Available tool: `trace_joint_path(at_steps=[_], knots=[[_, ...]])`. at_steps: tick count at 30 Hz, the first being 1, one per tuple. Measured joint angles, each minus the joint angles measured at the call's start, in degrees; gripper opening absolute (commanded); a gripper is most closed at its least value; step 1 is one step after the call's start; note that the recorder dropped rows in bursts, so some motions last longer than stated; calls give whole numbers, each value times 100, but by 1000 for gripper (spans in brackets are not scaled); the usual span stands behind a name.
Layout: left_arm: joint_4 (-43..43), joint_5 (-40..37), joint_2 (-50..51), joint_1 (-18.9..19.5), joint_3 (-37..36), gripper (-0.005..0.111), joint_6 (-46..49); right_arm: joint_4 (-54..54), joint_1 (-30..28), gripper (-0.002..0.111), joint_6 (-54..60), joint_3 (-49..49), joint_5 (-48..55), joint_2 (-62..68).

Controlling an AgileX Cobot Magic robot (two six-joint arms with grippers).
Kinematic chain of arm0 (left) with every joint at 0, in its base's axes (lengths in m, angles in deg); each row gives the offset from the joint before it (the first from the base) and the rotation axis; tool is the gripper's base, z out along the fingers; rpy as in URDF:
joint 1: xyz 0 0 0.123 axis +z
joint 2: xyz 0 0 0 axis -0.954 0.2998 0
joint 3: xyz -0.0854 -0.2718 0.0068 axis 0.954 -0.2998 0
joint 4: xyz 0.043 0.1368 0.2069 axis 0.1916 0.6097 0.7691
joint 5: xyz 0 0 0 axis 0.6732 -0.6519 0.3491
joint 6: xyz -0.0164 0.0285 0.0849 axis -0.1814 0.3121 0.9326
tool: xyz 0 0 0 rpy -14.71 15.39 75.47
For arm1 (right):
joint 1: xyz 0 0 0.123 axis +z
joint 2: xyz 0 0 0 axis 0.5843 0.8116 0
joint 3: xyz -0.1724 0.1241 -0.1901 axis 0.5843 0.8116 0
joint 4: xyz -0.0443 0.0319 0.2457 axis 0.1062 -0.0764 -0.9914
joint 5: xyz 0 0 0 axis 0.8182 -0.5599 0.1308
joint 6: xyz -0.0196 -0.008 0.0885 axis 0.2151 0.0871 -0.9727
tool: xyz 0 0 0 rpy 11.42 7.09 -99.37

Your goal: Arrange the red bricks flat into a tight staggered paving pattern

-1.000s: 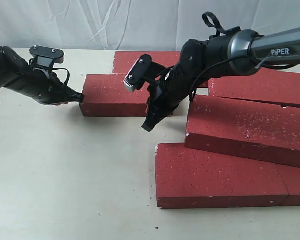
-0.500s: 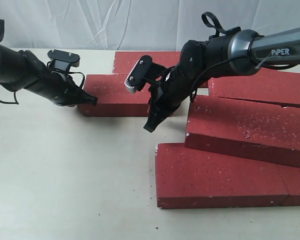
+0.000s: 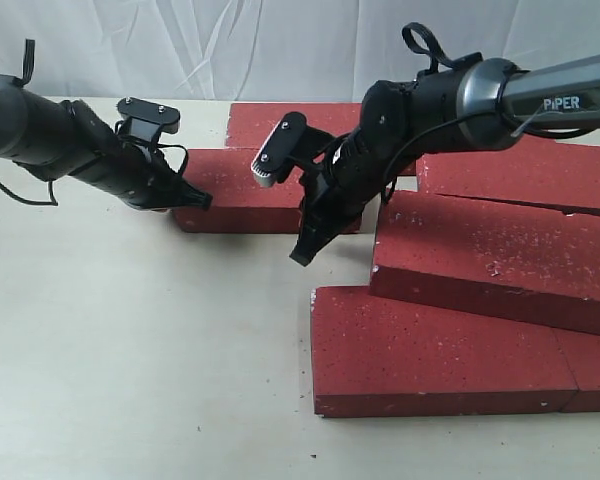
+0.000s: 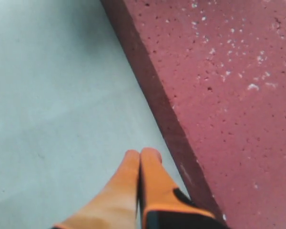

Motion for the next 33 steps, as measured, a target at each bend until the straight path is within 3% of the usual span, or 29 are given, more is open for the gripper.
trace_joint_path(at_steps=[13,23,33], knots=[[-49,-11,23,-162,47,0,12,997,0,-1,-817,0,-147,48],[-49,-3,54,-412,97,0,12,1035,0,-1,-932,0,-86,-31],[137,-11,66,-436,125,0,12,815,-116,-1,-1050,0,900,-832]])
